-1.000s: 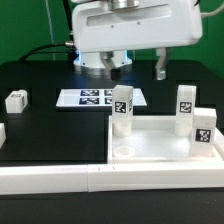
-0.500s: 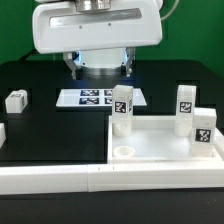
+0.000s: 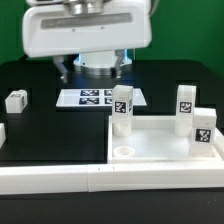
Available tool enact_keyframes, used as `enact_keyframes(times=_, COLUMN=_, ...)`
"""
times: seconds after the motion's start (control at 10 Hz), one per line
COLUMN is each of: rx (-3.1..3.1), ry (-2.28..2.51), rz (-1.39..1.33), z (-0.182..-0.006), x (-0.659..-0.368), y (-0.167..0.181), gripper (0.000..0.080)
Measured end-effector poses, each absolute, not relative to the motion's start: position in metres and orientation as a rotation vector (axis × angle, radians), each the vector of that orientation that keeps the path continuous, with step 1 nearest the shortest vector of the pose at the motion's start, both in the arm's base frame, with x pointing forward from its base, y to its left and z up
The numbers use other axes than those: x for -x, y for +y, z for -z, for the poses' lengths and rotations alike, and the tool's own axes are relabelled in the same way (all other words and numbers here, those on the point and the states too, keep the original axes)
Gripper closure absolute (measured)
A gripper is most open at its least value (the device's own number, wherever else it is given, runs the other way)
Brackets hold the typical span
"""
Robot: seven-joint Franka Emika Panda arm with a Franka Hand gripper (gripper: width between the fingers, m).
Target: Assemble square table
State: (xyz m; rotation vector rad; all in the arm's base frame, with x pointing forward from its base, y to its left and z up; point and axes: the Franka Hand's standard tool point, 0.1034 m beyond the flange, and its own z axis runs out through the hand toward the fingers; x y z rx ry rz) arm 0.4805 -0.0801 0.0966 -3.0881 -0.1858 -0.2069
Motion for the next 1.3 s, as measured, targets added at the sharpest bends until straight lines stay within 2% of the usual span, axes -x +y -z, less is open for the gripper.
enact_keyframes(times=0.2, rx=3.106, ry=-0.27, rz=0.168, z=-0.086, x=-0.446, y=-0.137, gripper=0.015)
enact_keyframes(times=0.4, rx=3.119, ry=-0.285, rz=0.164, z=-0.084, x=-0.436, y=-0.18, gripper=0.015)
enact_keyframes(times=0.6, rx=3.116, ry=-0.248, rz=0.148, z=-0.083, x=-0.436, y=-0.175, gripper=0.015)
enact_keyframes(times=0.9, rx=3.067, ry=-0.27, rz=-0.112, z=-0.076, x=-0.435, y=-0.164, gripper=0.015)
enact_keyframes(times=1.0, rx=3.046, ry=-0.297, rz=-0.277, z=-0.064, x=-0.421, y=-0.18, gripper=0.015)
enact_keyframes(times=1.1, rx=3.034, ry=-0.269, rz=-0.383, z=-0.06, x=-0.415, y=-0.191, gripper=0.015)
enact_keyframes(times=1.3, rx=2.987, ry=-0.215, rz=-0.566, z=-0.056, x=-0.404, y=-0.192, gripper=0.015)
